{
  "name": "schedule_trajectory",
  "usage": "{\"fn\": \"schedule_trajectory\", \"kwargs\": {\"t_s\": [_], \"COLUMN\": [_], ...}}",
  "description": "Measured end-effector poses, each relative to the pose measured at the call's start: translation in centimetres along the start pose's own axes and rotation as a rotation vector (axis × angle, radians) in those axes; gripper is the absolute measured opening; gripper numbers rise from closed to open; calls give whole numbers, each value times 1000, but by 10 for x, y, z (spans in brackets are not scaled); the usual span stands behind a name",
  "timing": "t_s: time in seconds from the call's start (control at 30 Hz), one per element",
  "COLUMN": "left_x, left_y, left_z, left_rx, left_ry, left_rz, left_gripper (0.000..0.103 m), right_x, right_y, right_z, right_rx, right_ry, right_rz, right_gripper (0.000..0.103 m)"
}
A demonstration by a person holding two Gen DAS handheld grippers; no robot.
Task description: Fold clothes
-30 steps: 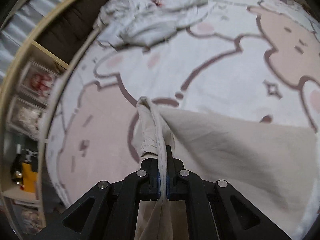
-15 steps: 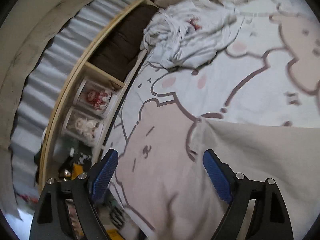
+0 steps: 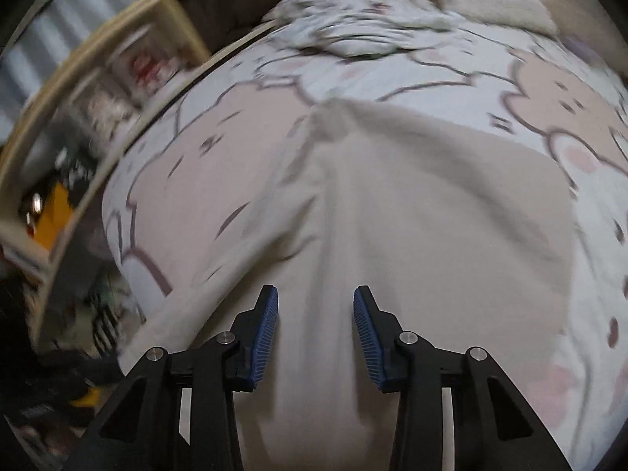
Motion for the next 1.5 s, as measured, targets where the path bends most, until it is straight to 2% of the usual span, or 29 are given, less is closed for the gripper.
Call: {"fn": "schedule_trajectory", "kwargs": {"t_s": [0.1, 0.17, 0.3, 0.5, 0.6, 0.63, 0.7, 0.8, 0.9, 1.03, 1.13, 1.23, 1.3, 1.33, 1.43, 1.5], "left_x": [-8, -7, 11, 36, 31, 26, 15, 0, -2, 1, -7, -18, -23, -16, 15, 43], "left_y": [5, 9, 7, 11, 21, 23, 22, 20, 10, -14, -10, 2, 11, 29, 62, 69], "left_z": [-14, -19, -14, 2, 2, 1, 1, 2, 13, 17, 4, -15, -26, -29, -24, -17], "left_rx": [36, 65, 139, 206, 242, 250, 236, 215, 202, 163, 171, 194, 211, 239, 309, 368], "left_ry": [25, 21, -25, -92, -72, -57, -51, -43, -76, -100, -67, -17, 13, 7, -32, -67], "left_rz": [-19, -42, -122, -141, -125, -128, -106, -76, -85, -137, -133, -113, -95, -53, 10, -17], "left_gripper": [5, 6, 7, 7, 5, 5, 4, 3, 3, 7, 7, 7, 7, 8, 14, 14], "right_x": [11, 13, 4, -2, -3, -6, -12, -20, -14, 4, -18, -56, -69, -72, -74, -71], "right_y": [-25, -43, -48, -51, -71, -76, -83, -97, -109, -113, -108, -75, -48, -31, 12, 31], "right_z": [3, 3, 3, 25, 33, 32, 29, 27, 34, 49, 45, 31, 27, 29, 46, 66], "right_rx": [-74, -105, -89, -76, -127, -150, -183, -215, -265, -274, -279, -201, -127, -87, 12, 50], "right_ry": [-6, -8, 11, -20, -36, -23, -3, -5, -35, -109, -61, 25, 45, 45, 18, -19], "right_rz": [-17, -71, -114, -154, -194, -176, -167, -206, -219, -232, -247, -245, -218, -200, -142, -110], "right_gripper": [41, 41, 41, 41, 41, 41, 40, 40, 40, 41, 41, 41, 41, 41, 41, 41]}}
Point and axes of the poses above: each gripper's, at about its wrist camera, not at the fingertips, and x roughly the way its jaws point, y to its right, z to its underside, the point moved 10 cm from there along x, roughly the way its jaws point, and after that the axes turned 3 degrees about -z, right-handed, at the moved point
